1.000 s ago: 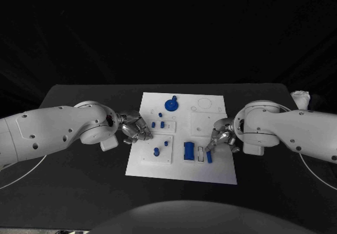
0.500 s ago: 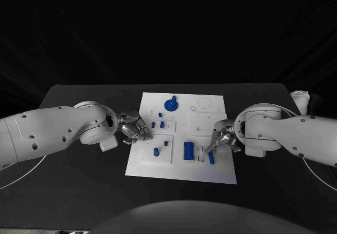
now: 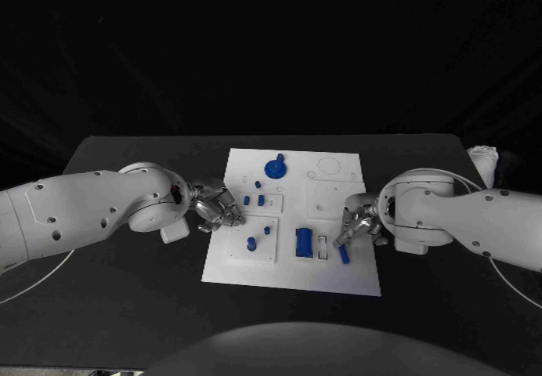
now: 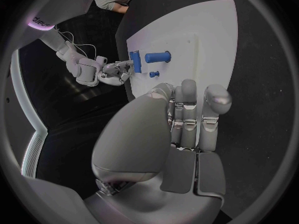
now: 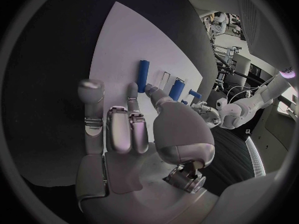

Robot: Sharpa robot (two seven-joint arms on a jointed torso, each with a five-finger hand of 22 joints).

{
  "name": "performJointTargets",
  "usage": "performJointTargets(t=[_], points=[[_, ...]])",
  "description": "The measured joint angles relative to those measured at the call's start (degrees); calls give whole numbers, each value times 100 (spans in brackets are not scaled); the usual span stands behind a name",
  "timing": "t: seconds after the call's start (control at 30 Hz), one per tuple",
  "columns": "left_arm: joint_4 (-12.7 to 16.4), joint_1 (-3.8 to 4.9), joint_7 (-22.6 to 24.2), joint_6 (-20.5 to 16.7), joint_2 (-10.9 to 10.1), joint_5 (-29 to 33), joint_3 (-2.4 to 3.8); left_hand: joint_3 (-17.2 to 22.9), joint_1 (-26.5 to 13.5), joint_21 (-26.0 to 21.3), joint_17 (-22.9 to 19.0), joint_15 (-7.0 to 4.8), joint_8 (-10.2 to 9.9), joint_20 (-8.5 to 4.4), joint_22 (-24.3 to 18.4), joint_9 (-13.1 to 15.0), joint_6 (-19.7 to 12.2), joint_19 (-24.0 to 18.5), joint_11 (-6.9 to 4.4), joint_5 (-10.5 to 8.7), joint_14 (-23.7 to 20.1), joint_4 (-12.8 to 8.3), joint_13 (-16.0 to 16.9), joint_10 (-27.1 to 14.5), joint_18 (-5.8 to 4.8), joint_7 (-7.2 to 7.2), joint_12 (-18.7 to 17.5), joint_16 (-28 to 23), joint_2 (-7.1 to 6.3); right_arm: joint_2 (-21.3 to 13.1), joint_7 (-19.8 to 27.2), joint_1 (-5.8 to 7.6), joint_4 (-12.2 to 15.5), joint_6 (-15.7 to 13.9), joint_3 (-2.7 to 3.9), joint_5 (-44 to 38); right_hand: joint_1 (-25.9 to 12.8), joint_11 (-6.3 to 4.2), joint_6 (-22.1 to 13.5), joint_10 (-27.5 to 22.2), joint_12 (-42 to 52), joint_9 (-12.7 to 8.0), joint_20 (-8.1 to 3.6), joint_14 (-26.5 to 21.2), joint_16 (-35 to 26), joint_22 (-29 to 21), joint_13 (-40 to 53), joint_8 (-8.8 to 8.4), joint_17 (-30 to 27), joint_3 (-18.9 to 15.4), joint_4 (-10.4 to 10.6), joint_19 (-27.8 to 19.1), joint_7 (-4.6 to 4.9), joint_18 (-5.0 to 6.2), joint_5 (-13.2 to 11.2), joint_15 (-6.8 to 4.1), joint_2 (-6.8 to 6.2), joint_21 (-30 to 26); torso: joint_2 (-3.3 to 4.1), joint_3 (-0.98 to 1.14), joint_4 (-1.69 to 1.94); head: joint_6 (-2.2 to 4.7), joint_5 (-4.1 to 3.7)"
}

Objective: Assemble the parts on the task board

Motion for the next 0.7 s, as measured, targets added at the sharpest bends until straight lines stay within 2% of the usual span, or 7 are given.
performJointTargets(t=[0.23, 0.4, 0.53, 0.7], points=[[0, 0, -13, 13, 5, -12, 0, 0, 0, 0, -6, 0, 5, 0, 0, 0, 21, 0, 0, 0, 0, 0, 0, 0, 0, -21, 0, 0, 0, -47, 19, -11, 0, -132, -4, 157, 32, 0, -57, 0, 0, 94, 0, 0, -29, 0, 0, 61, -59, 0, 0, 0, 57, -1, 497, 0, -32, -47, 1, -1, -2, 0, 10], [-3, 0, -22, 25, 12, -17, 0, 0, 0, 0, -6, 0, 22, 0, -1, 0, 21, 0, 0, 0, 0, 0, 0, 0, 0, -21, 0, 0, 0, -101, 13, -10, -29, -262, -7, 421, 33, 1, -87, 0, 0, 174, 0, 0, -34, -1, 0, 105, -98, 3, 2, 0, 88, -1, 749, 0, -33, -104, 3, -1, -2, 0, 13], [-3, 0, -28, 31, 11, -20, 0, 0, 0, -26, -5, 0, 23, -20, -1, 0, 21, -21, 0, 0, 0, 0, 0, 0, 0, -21, 0, 0, 0, -182, 3, -7, -29, -406, -14, 718, 34, 1, -113, -1, 0, 225, 0, 0, -54, -1, 0, 137, -127, 28, 28, 0, 113, -1, 862, 1, -34, -106, 3, 0, -2, 0, 29], [-3, 0, -31, 32, 12, -22, 0, 0, 0, -26, -5, 0, 22, -20, -1, 0, 21, -21, 0, 0, 0, 0, 0, 0, -1, -21, 0, 0, 0, -259, -35, 48, -89, -530, -45, 1149, 35, 2, -121, -1, 0, 251, 0, 0, -54, -1, 0, 138, -127, 39, 28, 0, 120, -1, 883, 1, -34, -132, 2, 0, -2, 0, 41]])
